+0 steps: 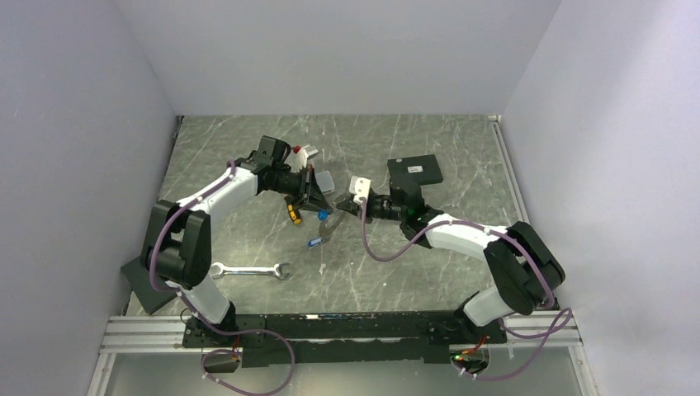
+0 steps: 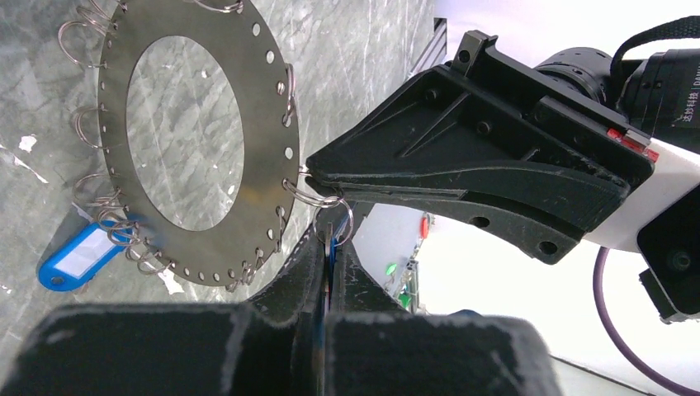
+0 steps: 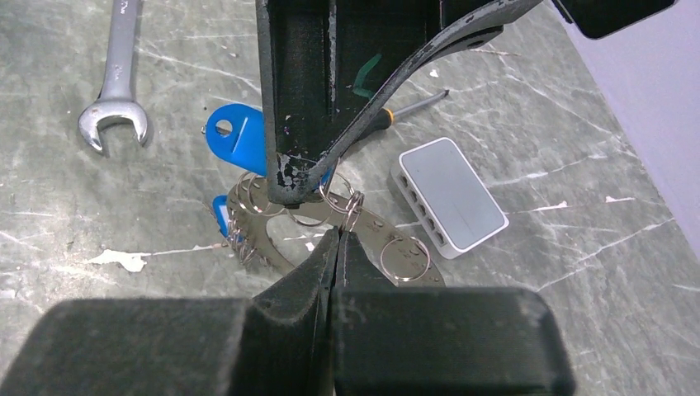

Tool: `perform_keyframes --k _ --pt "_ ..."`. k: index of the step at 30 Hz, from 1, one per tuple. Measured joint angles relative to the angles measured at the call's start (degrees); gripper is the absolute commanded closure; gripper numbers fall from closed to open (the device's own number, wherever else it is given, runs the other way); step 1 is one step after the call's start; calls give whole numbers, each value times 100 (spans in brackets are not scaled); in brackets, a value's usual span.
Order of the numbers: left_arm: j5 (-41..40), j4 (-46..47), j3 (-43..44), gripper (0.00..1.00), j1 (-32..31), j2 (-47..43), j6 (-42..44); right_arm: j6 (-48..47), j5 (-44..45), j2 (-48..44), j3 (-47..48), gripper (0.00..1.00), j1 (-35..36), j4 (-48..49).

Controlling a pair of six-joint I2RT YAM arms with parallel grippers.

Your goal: Remove the keys from the keyring

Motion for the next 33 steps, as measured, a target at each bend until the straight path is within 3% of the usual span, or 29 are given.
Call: perform_keyframes --k 22,33 --pt "-90 173 -223 100 442 2 -223 -345 11 -87 -868 100 -39 1178" --pt "160 280 -345 100 302 -190 -195 37 -146 -59 273 70 -68 -291"
